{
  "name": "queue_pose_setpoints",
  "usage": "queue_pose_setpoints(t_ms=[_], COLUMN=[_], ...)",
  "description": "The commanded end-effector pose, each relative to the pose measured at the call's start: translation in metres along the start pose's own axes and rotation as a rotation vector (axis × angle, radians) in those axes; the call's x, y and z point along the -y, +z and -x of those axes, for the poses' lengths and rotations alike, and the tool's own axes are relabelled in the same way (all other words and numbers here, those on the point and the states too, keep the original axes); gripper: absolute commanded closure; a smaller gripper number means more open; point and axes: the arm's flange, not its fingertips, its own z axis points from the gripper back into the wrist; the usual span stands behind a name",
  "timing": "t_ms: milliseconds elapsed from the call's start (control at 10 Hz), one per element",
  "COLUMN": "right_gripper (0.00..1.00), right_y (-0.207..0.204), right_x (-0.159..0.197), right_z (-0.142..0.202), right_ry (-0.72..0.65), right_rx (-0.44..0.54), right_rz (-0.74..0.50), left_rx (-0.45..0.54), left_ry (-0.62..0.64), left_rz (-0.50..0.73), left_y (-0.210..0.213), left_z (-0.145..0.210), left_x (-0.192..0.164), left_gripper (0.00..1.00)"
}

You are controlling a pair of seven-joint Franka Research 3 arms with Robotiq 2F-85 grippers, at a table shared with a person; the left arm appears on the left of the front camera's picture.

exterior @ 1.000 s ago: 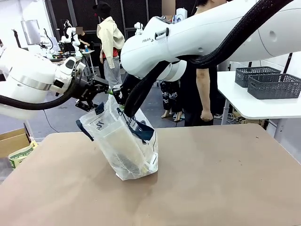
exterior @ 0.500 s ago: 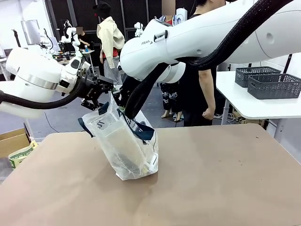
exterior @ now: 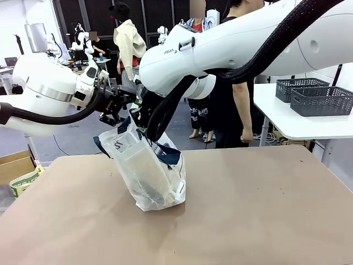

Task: Transfer purchased items from the store into the shopping bag.
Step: Move the Reusable shopping bag to the right side of the table.

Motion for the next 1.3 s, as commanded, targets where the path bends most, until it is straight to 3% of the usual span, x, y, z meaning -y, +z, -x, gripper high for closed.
queue_pose_setpoints(t_ms=[0, 400, 700, 800, 1000, 1100, 1200], right_gripper=[1.00, 1.00, 1.00, 1.00, 1.00, 1.00, 1.00], right_y=[-0.001, -0.002, -0.002, -0.002, -0.002, -0.002, -0.001], right_x=[-0.001, -0.001, -0.002, -0.002, -0.002, -0.002, -0.002], right_z=[-0.004, -0.004, -0.004, -0.004, -0.004, -0.004, -0.004], right_ry=[0.027, 0.032, 0.027, 0.027, 0.025, 0.026, 0.025], right_rx=[-0.007, -0.017, -0.018, -0.018, -0.019, -0.018, -0.018], right_rz=[-0.020, -0.023, -0.024, -0.025, -0.026, -0.027, -0.028], left_rx=[0.018, -0.063, -0.133, -0.085, -0.085, -0.107, -0.108], left_ry=[-0.028, -0.049, -0.201, -0.075, -0.075, -0.113, -0.134], left_rz=[0.025, -0.017, -0.064, -0.040, -0.040, -0.059, -0.074], left_y=[-0.008, -0.024, -0.030, -0.028, -0.028, -0.029, -0.027], left_z=[-0.002, -0.005, -0.002, 0.003, 0.003, 0.003, 0.004], left_x=[-0.001, -0.003, -0.004, -0.006, -0.006, -0.005, -0.004], left_gripper=[0.00, 0.00, 0.00, 0.00, 0.00, 0.08, 0.28])
